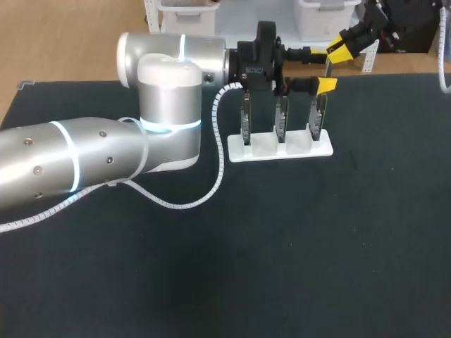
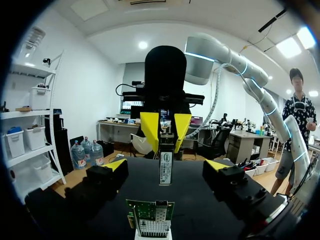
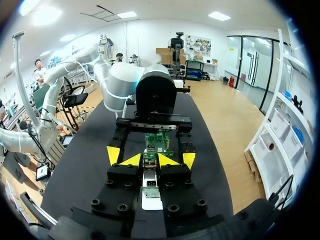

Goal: Pick up the optical module with the left hand, and insert it into the network port with the right hand.

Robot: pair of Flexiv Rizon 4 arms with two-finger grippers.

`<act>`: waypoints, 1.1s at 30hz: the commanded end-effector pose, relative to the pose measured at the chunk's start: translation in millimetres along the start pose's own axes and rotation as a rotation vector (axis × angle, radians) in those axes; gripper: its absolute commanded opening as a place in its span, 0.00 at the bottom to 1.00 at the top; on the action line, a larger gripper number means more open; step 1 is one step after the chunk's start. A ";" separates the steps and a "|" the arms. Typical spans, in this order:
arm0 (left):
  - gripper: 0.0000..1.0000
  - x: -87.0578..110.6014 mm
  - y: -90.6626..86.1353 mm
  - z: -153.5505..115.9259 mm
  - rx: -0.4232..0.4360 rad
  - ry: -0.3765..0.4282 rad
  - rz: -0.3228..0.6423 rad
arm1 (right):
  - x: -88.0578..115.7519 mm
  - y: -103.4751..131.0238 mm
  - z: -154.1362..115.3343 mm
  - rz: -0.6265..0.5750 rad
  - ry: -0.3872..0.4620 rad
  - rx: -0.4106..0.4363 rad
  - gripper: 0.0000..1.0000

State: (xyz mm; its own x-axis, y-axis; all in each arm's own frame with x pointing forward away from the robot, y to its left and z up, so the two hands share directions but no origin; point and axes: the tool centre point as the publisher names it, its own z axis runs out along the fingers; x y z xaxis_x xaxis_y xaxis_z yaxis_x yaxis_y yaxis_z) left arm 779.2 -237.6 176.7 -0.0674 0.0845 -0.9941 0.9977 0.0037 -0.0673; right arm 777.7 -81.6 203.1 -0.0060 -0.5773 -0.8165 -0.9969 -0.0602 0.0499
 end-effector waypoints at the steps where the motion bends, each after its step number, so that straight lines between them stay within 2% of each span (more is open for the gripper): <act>1: 1.00 -5.1 0.1 -0.5 -0.006 0.021 -0.004 | 0.7 0.0 0.5 0.002 -0.003 0.002 0.00; 9: 1.00 -14.9 -5.3 -8.7 -0.029 0.101 -0.005 | 2.1 -0.9 0.4 0.007 -0.005 0.003 0.00; 16: 1.00 -27.1 -14.0 -18.6 -0.052 0.218 0.005 | 2.2 -2.0 0.3 0.007 -0.006 0.004 0.00; 19: 1.00 -31.0 -17.1 -21.2 -0.063 0.236 0.008 | 2.2 -2.4 0.4 0.005 -0.005 0.002 0.00; 29: 1.00 -25.1 -22.3 -31.7 -0.060 0.281 -0.044 | 0.8 -4.5 1.1 -0.004 0.002 0.002 0.00; 33: 1.00 -23.2 -25.0 -34.3 -0.058 0.325 -0.074 | 0.2 -5.1 1.0 -0.005 0.004 0.004 0.00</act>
State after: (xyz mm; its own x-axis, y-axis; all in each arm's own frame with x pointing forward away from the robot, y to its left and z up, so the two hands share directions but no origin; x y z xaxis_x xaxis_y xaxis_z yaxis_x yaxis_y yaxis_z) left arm 756.4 -207.3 200.7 -0.1359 0.3646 -0.9212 0.9903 0.0769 -0.1156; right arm 781.2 -81.3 201.9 -0.0012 -0.5790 -0.8153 -0.9974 -0.0583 0.0429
